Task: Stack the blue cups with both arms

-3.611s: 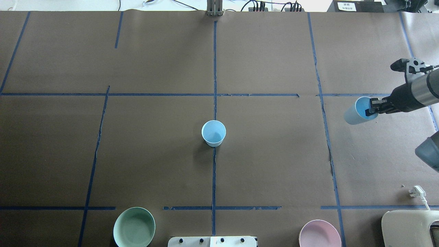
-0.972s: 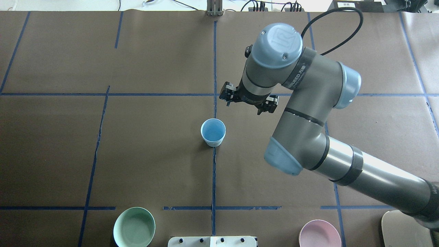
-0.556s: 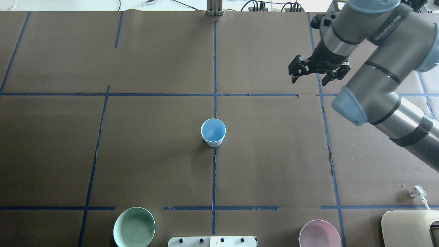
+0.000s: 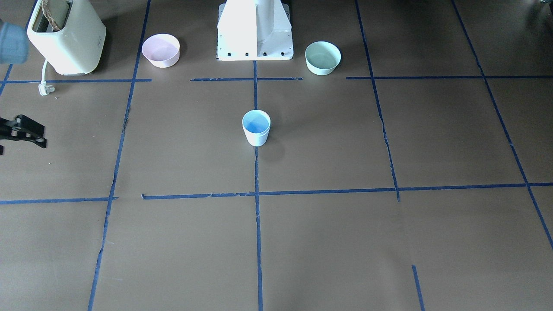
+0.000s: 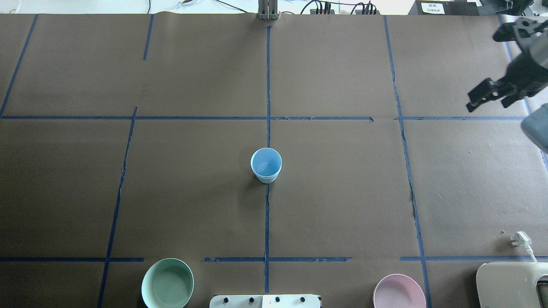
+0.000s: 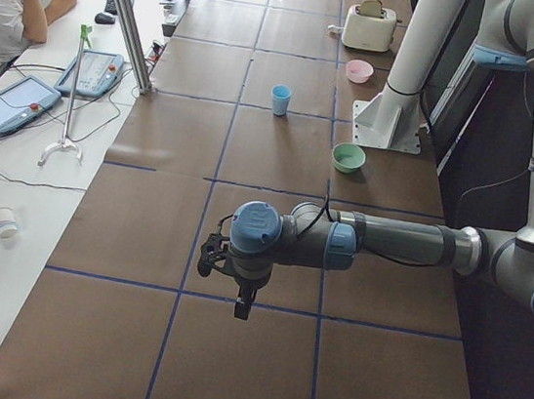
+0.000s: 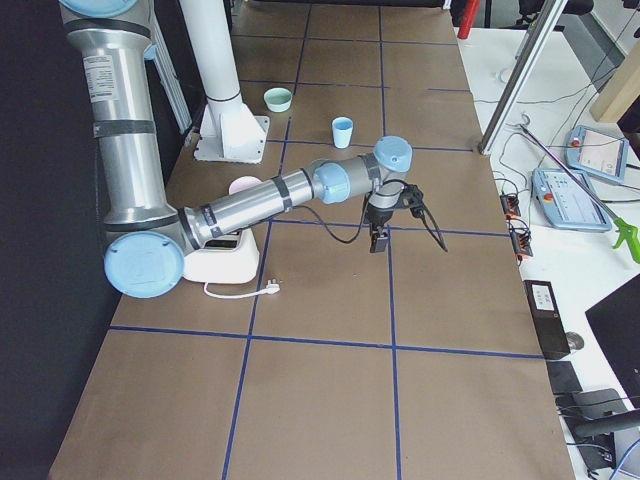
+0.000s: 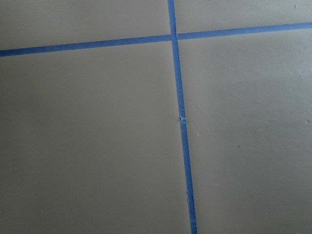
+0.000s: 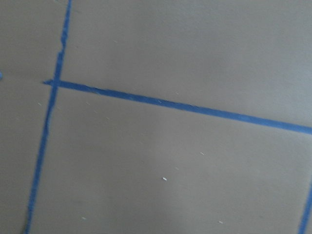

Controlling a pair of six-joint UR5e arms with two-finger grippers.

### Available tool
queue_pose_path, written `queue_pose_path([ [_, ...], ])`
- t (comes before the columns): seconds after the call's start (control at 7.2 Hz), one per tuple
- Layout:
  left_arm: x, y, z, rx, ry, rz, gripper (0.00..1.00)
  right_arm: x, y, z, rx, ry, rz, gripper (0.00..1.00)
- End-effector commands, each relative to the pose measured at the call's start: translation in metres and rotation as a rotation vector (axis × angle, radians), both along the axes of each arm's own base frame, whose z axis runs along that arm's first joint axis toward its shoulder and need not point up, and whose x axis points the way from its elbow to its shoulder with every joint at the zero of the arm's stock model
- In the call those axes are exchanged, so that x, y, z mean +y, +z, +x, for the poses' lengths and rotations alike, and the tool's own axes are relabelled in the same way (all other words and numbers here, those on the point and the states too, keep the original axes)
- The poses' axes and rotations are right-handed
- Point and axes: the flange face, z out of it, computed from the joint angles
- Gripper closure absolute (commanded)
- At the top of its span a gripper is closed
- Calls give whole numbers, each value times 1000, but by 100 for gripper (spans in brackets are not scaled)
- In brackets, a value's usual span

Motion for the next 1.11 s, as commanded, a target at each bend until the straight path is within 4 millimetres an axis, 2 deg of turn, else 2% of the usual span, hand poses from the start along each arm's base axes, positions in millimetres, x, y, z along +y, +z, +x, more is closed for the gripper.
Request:
queue_pose_path([
  [0.0, -12, -5, 19, -49, 56, 17, 0, 83, 80, 97, 12, -27, 14, 0],
  [0.14, -12, -8, 24, -65, 71, 24, 0, 117, 95, 113, -25, -6, -13, 0],
  [0.28, -8, -1, 25, -60, 73, 9, 0, 127, 102, 114, -21, 5, -34, 0],
  [0.42, -8, 1, 25, -60, 73, 8, 0, 128, 111, 115, -15, 7, -52, 0],
  [0.97, -8, 2, 25, -62, 73, 4, 0, 127, 112, 115, -9, 12, -57, 0],
])
